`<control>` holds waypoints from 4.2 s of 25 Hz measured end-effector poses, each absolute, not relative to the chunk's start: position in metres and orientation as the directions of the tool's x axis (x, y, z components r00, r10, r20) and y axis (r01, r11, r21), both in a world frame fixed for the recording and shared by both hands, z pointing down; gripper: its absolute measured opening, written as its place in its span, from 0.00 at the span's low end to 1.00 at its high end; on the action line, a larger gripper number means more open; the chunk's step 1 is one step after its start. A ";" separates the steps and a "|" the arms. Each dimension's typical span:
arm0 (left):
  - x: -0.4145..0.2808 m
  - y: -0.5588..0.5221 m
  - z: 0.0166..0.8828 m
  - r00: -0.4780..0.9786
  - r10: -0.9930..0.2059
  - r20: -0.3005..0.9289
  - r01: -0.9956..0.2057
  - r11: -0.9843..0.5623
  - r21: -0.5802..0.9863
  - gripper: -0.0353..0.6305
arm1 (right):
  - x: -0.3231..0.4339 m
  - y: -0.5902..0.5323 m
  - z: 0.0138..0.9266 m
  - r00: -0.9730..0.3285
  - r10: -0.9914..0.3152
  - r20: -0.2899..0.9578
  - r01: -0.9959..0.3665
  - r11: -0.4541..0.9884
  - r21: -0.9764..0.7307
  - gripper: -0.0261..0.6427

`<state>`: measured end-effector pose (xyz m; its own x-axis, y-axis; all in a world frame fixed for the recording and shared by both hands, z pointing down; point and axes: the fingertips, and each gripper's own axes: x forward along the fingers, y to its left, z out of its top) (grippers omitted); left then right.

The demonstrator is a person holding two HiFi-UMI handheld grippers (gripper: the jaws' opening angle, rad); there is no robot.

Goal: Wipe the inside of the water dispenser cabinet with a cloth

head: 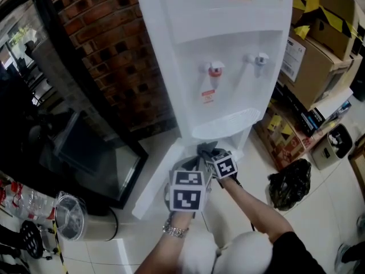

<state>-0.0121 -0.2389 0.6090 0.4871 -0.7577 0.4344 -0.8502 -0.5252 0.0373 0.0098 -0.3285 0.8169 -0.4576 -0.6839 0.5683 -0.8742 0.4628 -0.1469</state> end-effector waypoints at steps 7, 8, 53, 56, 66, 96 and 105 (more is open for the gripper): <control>-0.017 -0.240 0.608 0.492 -0.757 0.430 -0.848 -0.529 0.040 0.06 | 0.040 -0.364 0.737 -0.454 -0.813 0.365 -0.891 0.413 -0.190 0.08; -0.018 -0.240 0.608 0.493 -0.756 0.431 -0.847 -0.530 0.038 0.06 | 0.040 -0.367 0.732 -0.457 -0.818 0.350 -0.890 0.418 -0.185 0.08; -0.012 -0.233 0.606 0.526 -0.734 0.429 -0.819 -0.573 0.025 0.06 | 0.042 -0.362 0.792 -0.390 -0.811 0.436 -0.908 0.418 -0.036 0.08; -0.010 -0.233 0.609 0.528 -0.728 0.437 -0.816 -0.578 0.022 0.06 | 0.040 -0.372 0.758 -0.427 -0.841 0.333 -0.901 0.426 -0.080 0.08; -0.016 -0.232 0.607 0.522 -0.734 0.434 -0.820 -0.573 0.016 0.06 | 0.007 -0.347 0.864 -0.430 -0.714 0.552 -0.860 0.511 -0.009 0.08; -0.010 -0.232 0.608 0.531 -0.721 0.445 -0.805 -0.594 -0.003 0.06 | 0.088 -0.422 0.756 -0.267 -0.917 0.297 -0.960 0.280 0.000 0.08; -0.010 -0.234 0.609 0.530 -0.721 0.446 -0.806 -0.592 0.001 0.06 | 0.094 -0.421 0.777 -0.280 -0.894 0.350 -0.959 0.281 -0.050 0.08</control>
<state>-0.0098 -0.2336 0.6091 0.5301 -0.7213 0.4459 -0.8060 -0.5919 0.0008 0.0944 -0.4213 0.7772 -0.2800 -0.8939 0.3500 -0.9585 0.2805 -0.0502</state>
